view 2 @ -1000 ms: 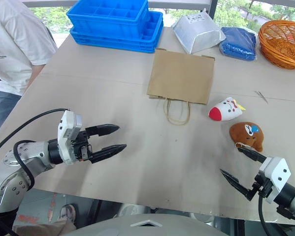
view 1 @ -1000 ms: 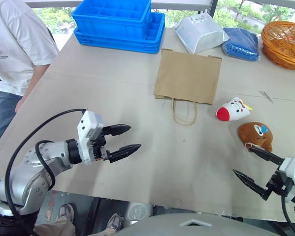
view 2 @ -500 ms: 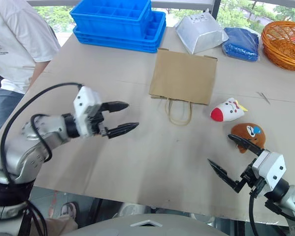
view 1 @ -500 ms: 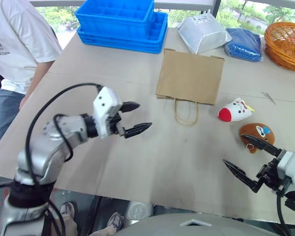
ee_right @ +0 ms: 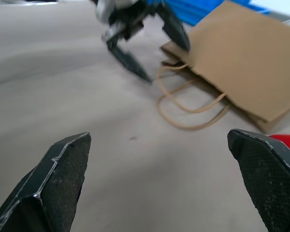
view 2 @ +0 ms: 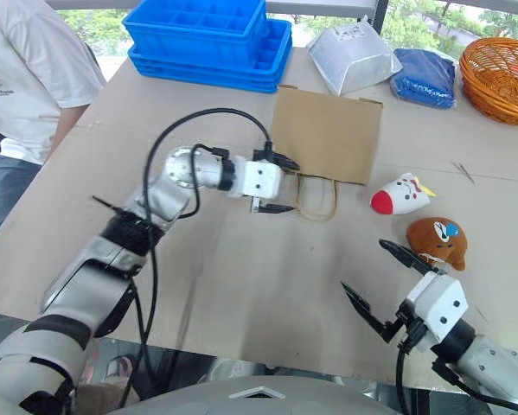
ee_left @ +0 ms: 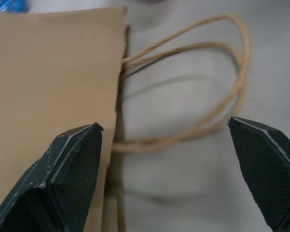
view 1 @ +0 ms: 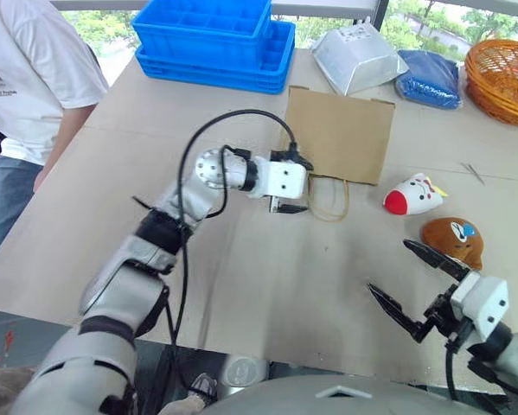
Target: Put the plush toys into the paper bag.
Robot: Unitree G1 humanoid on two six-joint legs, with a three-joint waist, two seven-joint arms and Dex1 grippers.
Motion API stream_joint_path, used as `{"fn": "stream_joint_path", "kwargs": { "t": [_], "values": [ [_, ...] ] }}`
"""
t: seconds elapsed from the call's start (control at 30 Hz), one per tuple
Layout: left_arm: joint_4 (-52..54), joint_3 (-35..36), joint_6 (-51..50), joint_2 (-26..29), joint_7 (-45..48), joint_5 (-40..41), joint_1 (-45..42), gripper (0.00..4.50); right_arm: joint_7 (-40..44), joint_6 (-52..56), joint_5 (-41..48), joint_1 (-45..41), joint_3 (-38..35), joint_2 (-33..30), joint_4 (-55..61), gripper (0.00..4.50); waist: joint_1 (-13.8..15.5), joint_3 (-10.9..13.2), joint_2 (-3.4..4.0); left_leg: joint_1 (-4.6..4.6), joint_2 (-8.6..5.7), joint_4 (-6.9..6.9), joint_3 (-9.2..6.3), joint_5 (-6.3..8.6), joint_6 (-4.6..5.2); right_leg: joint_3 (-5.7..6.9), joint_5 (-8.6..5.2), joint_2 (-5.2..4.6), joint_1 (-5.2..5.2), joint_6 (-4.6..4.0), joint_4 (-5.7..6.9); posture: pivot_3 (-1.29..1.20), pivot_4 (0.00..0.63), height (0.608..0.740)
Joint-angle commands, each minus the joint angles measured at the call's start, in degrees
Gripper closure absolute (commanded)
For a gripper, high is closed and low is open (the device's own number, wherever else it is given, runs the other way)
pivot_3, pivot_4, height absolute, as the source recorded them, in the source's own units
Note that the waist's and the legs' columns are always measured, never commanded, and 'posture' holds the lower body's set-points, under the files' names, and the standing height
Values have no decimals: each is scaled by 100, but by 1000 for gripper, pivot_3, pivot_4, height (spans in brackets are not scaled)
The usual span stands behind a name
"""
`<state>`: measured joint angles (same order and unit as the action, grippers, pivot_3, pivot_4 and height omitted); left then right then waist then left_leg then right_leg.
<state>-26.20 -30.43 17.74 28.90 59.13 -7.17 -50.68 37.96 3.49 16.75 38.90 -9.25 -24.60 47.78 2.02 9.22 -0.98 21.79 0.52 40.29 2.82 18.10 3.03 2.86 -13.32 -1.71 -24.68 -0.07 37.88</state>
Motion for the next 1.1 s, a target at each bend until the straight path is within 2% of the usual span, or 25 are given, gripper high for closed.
{"fn": "stream_joint_path", "kwargs": {
  "t": [0.03,0.2,0.23,0.27,0.3,0.4,0.5,0.6,0.67,0.73,0.9,1.0,1.1],
  "values": [
    [-795,-23,918,-248,-111,-341,-370,875,-294,-159,-258,103,99,137,118,0,-5,0,0,1,0,0,-1,0,0,1,0,1,0,0,0,0,150,740],
    [-1302,186,1155,-503,143,-172,-543,3219,-482,-221,-469,403,178,224,216,0,-8,0,0,2,1,0,0,2,3,1,-1,0,-1,3,-1,0,150,740],
    [-1255,294,979,-536,283,2,-515,3725,-533,-173,-512,434,183,229,269,0,-12,0,0,2,1,0,0,2,3,1,-1,-1,0,4,0,0,150,740],
    [-979,506,338,-589,587,456,-419,4181,-583,-130,-558,462,173,232,316,0,-15,0,0,2,1,0,-1,2,3,1,-1,-1,-1,4,-1,0,150,740],
    [-692,698,-285,-626,846,868,-334,4446,-625,-104,-612,478,164,229,352,0,-26,0,0,2,1,1,-1,2,3,2,-1,-2,-1,4,0,0,150,740],
    [395,1353,-2528,-533,1150,2023,-171,4446,-754,-39,-577,492,81,263,510,0,-86,0,0,4,6,4,-6,1,2,8,-3,-4,-1,5,4,0,150,740],
    [1240,2057,-4636,-312,810,2930,-199,4446,-929,348,-452,155,-71,189,711,0,-124,0,0,5,8,7,-9,1,1,10,-4,-5,-1,6,7,0,150,740],
    [1795,2611,-5936,-157,402,3521,-218,4446,-1056,802,-676,-478,-150,-58,791,0,-196,0,0,-3,10,11,-5,0,-1,3,-4,-4,0,8,13,0,150,740],
    [2117,3269,-7053,-144,-159,4144,-418,4446,-998,1674,-106,-1259,-345,-416,617,0,-187,0,0,-4,9,11,-7,-1,-2,4,-3,-3,0,7,15,0,150,740],
    [2342,3940,-8006,-208,-793,4702,-679,4446,-874,2202,-19,-2067,-514,-901,262,0,-205,8,-13,-1,10,14,-9,-2,-3,5,-2,-3,1,6,16,0,150,740],
    [3020,4594,-9074,-364,-1899,5260,-911,4446,-604,2922,-77,-3083,-444,-1792,-357,0,-95,4,-8,1,4,11,-19,-2,-2,3,-1,-6,3,7,17,0,150,740],
    [3346,4883,-9507,-531,-2547,5431,-977,4446,-433,2919,-527,-3774,140,-2298,-1049,0,-100,5,-9,10,0,12,-23,-2,-2,-4,-2,-7,2,10,13,0,150,740],
    [3662,5004,-9616,-641,-2949,5497,-862,4446,-357,2844,-989,-4380,813,-2480,-1835,0,-125,6,-10,10,-4,13,-20,-2,-1,-13,-2,-8,2,10,12,0,150,740]
  ]
}}
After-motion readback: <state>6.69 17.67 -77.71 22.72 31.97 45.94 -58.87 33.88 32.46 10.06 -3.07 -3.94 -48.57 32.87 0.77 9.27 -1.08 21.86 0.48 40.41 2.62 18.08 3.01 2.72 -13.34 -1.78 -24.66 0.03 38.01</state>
